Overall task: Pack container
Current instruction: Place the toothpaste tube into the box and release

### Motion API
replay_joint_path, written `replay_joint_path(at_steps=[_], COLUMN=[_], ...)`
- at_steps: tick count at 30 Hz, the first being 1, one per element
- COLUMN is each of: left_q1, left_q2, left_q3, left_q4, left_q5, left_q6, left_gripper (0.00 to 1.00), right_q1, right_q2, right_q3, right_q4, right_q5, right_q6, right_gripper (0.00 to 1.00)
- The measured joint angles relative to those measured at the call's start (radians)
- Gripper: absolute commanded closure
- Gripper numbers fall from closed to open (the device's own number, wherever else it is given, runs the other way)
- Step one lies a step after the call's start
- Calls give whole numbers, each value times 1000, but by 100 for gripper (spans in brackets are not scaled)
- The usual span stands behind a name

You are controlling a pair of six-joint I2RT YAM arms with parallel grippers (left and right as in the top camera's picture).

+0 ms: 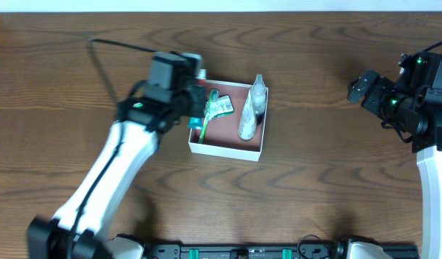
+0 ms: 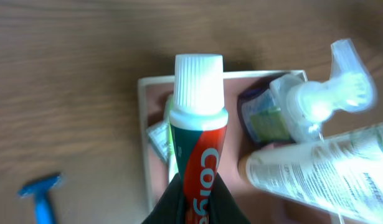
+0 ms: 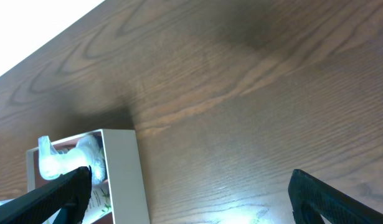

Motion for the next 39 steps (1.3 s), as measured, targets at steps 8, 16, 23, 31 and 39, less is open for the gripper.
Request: replay_joint_path(at_steps=[8,16,23,31,39], left_q1=[-94,-106,-113,-119,-64], left_q2=[240,307,307,214,-87], left_q3=[0,-1,-1,-1,2], left_q4=[174,148,119,72,-39], left_q5=[-64,-85,-91,-95,-231], left_q6=[4,3,-31,-47,-47], left_gripper=[92,83,75,66,51], right_q1=[0,0,0,0,0], right_q2=[0,0,0,0,0], right_q3=[0,0,0,0,0], right_q4=[0,0,0,0,0], right_q5=[0,0,0,0,0], right_q6=[0,0,0,0,0], right_gripper=[1,1,1,1,1])
